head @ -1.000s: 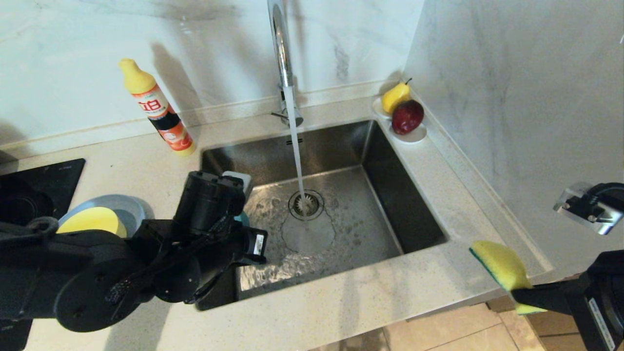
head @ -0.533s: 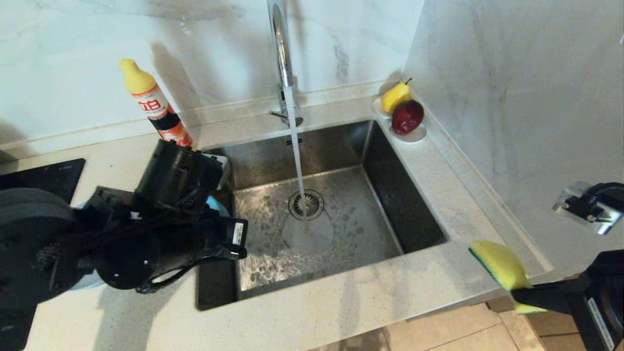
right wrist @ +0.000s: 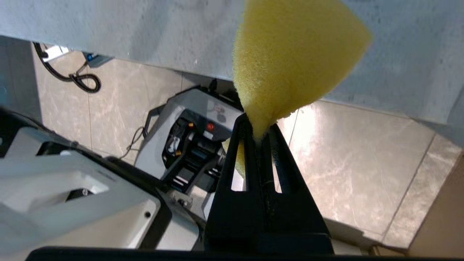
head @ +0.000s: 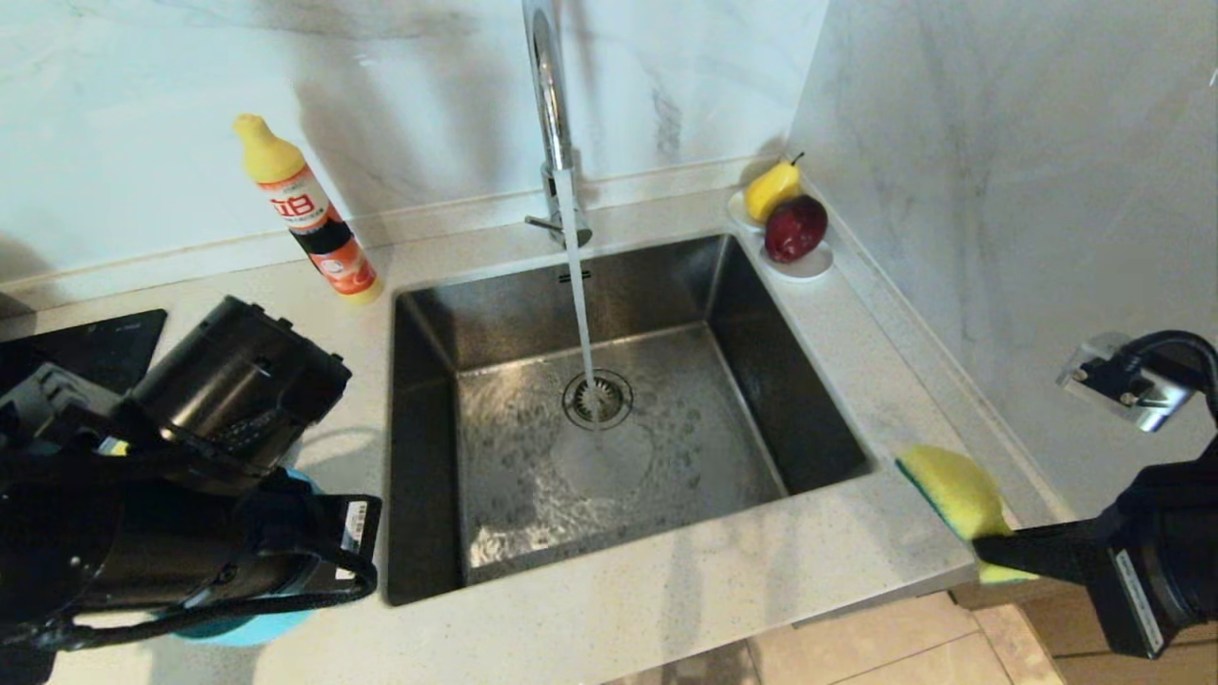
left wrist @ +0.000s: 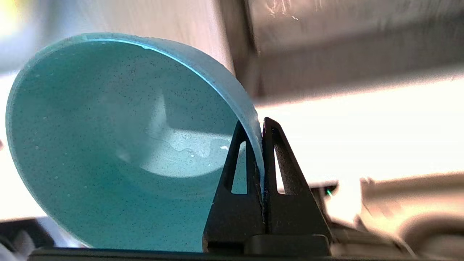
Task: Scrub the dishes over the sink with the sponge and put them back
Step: Wash the bowl
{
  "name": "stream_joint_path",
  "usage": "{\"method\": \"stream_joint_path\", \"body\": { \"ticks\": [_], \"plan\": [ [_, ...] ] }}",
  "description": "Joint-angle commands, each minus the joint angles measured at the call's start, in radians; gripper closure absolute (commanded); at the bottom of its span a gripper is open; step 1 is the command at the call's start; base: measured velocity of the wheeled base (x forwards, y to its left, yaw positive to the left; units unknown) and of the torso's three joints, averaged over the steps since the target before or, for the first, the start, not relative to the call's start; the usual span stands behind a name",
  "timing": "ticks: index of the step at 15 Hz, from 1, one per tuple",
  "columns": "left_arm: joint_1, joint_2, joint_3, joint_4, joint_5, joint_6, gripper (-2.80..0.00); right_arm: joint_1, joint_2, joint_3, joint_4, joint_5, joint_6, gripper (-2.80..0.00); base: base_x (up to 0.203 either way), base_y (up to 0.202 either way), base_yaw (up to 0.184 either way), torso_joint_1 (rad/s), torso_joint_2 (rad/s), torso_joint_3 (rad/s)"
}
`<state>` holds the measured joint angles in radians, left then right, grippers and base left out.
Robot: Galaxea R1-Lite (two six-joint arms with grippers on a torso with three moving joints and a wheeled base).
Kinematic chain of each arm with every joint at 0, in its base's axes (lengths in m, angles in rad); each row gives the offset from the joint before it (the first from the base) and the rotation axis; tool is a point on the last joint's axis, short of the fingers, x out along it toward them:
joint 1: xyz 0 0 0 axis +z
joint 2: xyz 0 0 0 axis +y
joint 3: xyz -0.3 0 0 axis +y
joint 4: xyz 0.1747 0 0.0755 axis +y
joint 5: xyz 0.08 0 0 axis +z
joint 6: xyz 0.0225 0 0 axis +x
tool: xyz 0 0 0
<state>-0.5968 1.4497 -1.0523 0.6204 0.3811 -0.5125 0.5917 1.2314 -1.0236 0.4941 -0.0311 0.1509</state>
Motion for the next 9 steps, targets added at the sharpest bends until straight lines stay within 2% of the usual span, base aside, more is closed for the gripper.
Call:
{"method": "stream_joint_path", "body": {
  "ticks": [1,3,6,9],
  "plan": [
    [0.003,-0.006,0.076,0.005,-0.038,-0.053,0.0,0.0,0.033,-0.01,-0.017,0.005,0.002,0.0,0.0,0.0,0.0,0.0,0.0,0.0],
    [0.003,0.002,0.129,-0.008,-0.051,-0.088,0.0,-0.001,0.047,-0.013,-0.038,0.011,0.004,0.0,0.0,0.0,0.0,0.0,0.0,0.0],
    [0.022,0.01,0.195,-0.086,-0.041,-0.091,0.0,-0.013,0.059,-0.015,-0.055,0.019,0.003,0.0,0.0,0.0,0.0,0.0,0.0,0.0],
    [0.071,0.067,0.232,-0.217,-0.039,-0.081,0.0,-0.026,0.074,-0.028,-0.057,0.028,0.003,0.0,0.0,0.0,0.0,0.0,0.0,0.0]
  ]
}}
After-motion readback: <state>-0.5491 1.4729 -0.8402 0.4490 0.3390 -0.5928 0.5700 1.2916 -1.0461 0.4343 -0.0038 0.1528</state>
